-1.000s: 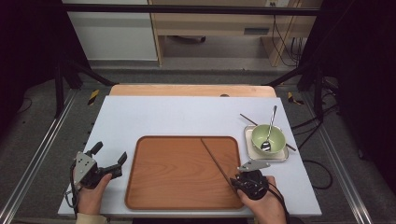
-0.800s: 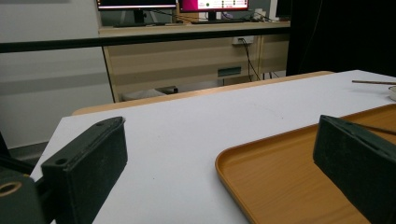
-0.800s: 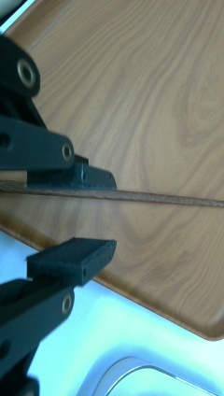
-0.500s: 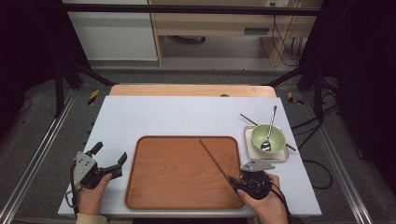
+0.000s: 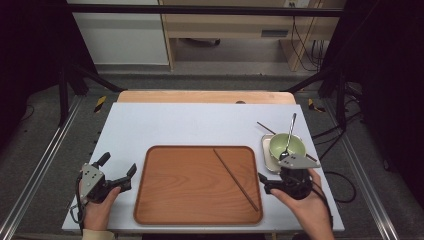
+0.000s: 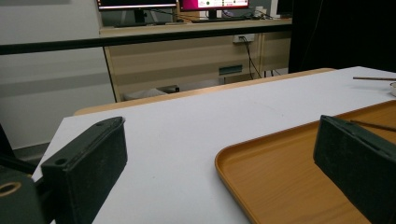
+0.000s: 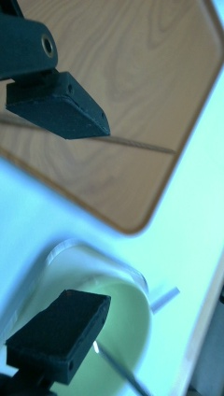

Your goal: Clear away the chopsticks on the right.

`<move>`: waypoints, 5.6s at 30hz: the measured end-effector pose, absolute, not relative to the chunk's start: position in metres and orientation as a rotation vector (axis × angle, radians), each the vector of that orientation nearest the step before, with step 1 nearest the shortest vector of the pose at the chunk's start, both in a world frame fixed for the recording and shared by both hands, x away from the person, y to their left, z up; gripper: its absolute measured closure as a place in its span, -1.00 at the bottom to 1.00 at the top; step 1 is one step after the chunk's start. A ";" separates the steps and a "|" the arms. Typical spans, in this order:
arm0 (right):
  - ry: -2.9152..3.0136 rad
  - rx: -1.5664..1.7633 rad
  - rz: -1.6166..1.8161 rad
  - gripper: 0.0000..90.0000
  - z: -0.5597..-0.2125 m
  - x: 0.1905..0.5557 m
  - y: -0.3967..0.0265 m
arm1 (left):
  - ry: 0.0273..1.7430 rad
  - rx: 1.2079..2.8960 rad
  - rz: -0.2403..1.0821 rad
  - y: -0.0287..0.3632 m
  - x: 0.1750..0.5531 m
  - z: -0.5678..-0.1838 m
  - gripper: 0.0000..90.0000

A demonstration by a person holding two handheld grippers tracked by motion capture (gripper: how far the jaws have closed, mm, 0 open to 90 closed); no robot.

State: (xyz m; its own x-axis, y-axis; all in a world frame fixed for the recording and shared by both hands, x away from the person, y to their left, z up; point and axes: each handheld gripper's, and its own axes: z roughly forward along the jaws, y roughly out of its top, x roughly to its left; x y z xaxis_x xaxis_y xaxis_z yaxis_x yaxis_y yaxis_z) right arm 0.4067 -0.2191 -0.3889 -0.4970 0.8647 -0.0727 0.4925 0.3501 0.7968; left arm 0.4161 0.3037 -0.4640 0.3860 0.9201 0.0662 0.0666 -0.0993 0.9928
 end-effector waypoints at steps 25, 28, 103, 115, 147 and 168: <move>2.180 1.262 0.663 0.09 -0.363 0.455 -0.357 | 0.933 1.503 0.936 0.305 0.417 -0.465 -0.94; 2.216 1.286 0.643 0.22 -0.376 0.460 -0.365 | 0.936 1.503 0.936 0.305 0.418 -0.465 -0.94; 2.050 1.382 0.534 0.88 -0.379 0.510 -0.371 | 0.935 1.510 0.945 0.306 0.418 -0.466 -0.93; 2.005 1.314 0.754 0.88 -0.325 0.483 -0.321 | 0.934 1.508 0.944 0.305 0.417 -0.465 -0.93; 2.656 1.232 0.592 0.88 -0.416 0.403 -0.156 | 0.928 1.509 0.934 0.303 0.417 -0.465 -0.93; 2.654 1.270 0.769 0.51 -0.437 0.395 -0.160 | 0.948 1.511 0.886 0.302 0.414 -0.459 -0.85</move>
State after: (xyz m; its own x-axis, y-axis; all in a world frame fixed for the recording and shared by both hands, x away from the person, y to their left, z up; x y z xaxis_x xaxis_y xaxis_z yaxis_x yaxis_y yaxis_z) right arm 0.3951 -0.1598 -0.4370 -0.6472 0.7523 0.1231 0.7015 0.5246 0.4824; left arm 0.4142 0.3019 -0.4589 0.4022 0.9146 0.0410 0.1023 -0.0894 0.9907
